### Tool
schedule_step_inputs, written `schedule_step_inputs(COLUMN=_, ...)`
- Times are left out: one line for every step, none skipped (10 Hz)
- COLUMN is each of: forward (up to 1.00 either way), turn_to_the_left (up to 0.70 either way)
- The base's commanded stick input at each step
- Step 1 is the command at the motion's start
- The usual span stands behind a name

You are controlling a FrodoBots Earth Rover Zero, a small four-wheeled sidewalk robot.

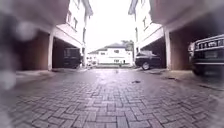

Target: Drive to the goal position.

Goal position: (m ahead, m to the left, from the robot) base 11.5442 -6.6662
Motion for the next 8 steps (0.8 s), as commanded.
schedule_step_inputs(forward=0.7, turn_to_the_left=0.0)
schedule_step_inputs(forward=0.7, turn_to_the_left=0.0)
schedule_step_inputs(forward=0.7, turn_to_the_left=0.0)
schedule_step_inputs(forward=0.7, turn_to_the_left=0.0)
schedule_step_inputs(forward=0.7, turn_to_the_left=0.0)
schedule_step_inputs(forward=0.7, turn_to_the_left=0.0)
schedule_step_inputs(forward=0.7, turn_to_the_left=0.0)
schedule_step_inputs(forward=0.7, turn_to_the_left=0.0)
